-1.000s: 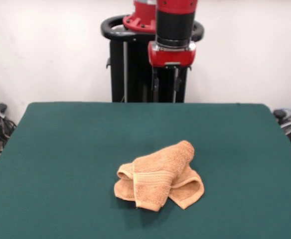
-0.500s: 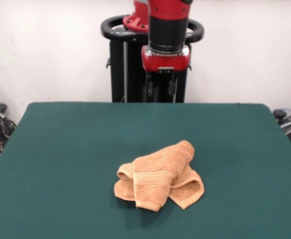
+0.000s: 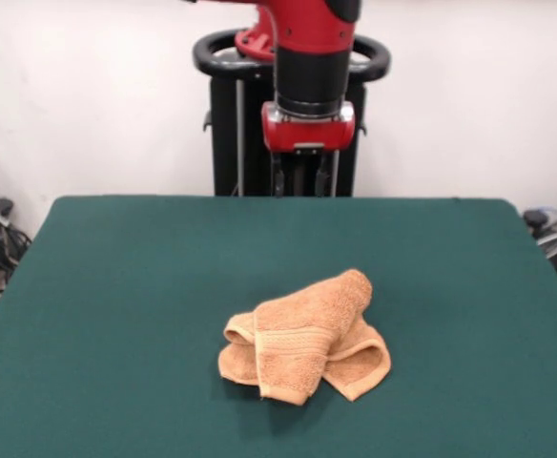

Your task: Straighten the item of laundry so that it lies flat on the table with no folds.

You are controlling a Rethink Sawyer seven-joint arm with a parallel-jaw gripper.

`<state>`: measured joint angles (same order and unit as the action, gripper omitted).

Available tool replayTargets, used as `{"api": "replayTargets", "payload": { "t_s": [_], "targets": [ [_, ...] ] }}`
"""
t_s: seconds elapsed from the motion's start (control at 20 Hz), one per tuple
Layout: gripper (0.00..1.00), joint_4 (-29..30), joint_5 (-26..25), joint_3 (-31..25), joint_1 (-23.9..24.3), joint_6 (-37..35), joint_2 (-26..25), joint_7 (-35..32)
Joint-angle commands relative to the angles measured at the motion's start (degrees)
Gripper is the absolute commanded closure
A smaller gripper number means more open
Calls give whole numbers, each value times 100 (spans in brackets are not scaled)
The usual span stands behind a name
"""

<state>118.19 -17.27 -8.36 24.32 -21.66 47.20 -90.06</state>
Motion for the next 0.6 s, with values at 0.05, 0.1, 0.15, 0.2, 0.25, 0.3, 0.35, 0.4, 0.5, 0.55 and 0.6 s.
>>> {"api": "replayTargets", "payload": {
  "t_s": [0.05, 0.1, 0.15, 0.2, 0.25, 0.3, 0.35, 0.4, 0.5, 0.55, 0.6],
  "targets": [
    [0, -632, -379, -423, -103, -260, -530, 85],
    [0, -701, -399, -408, -129, -246, -595, 49],
    [0, -757, -418, -407, -142, -242, -648, 25],
    [0, -798, -427, -418, -143, -240, -688, 5],
    [0, -835, -432, -439, -138, -221, -728, -3],
    [0, -873, -432, -440, -146, -202, -764, -34],
    [0, -905, -424, -431, -165, -190, -787, -78],
    [0, -922, -425, -412, -197, -205, -787, -108],
    [0, -956, -429, -375, -259, -233, -785, -168],
    [0, -902, -416, -413, -230, -230, -743, -158],
    [0, -858, -388, -467, -185, -239, -704, -140]
  ]
}}
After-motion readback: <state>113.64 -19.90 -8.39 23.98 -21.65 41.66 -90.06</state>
